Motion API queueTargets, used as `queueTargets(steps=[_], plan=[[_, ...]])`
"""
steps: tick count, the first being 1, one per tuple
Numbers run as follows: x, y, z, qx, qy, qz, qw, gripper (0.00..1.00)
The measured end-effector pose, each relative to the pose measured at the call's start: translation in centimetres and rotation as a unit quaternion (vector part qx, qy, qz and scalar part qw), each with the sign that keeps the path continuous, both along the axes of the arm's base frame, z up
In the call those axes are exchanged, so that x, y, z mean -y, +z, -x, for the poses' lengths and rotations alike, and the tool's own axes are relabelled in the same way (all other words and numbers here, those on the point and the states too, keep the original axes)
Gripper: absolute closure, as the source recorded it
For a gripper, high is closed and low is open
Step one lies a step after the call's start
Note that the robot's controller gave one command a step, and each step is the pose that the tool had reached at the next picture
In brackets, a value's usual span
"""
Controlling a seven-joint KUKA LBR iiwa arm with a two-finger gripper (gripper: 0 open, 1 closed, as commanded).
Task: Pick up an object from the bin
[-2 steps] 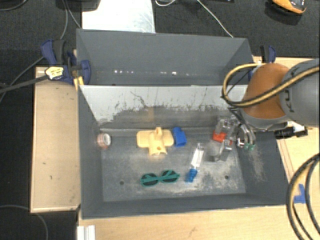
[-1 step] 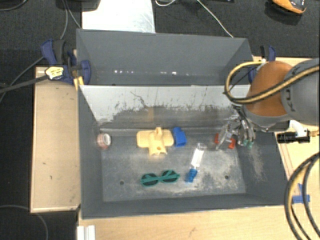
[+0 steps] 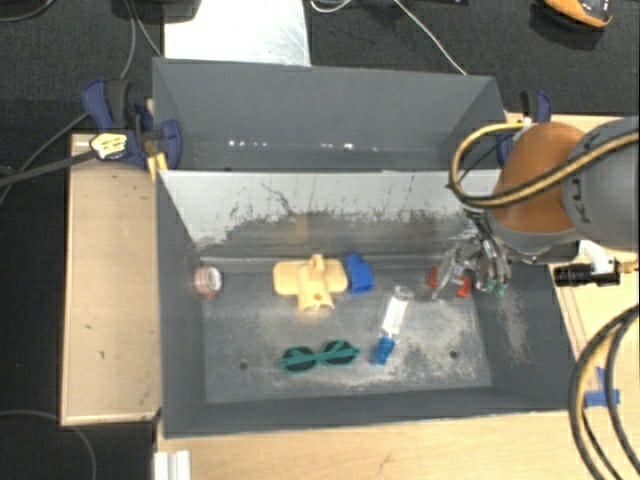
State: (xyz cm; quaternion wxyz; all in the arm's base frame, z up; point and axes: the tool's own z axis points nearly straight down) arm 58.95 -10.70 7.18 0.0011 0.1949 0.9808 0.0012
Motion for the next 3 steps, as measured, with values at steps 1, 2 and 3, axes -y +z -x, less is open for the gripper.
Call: queueTargets(steps=[1,2,3], plan=[[0.0,0.1,0.0,0.0002,0.0,0.0,1.0,1.0],[0.0,0.8,0.1,-0.0002,0.001,0.0,1.0,1.0],[0.0,1.7,0.0,0.0005,0.001,0.0,1.0,1.0]])
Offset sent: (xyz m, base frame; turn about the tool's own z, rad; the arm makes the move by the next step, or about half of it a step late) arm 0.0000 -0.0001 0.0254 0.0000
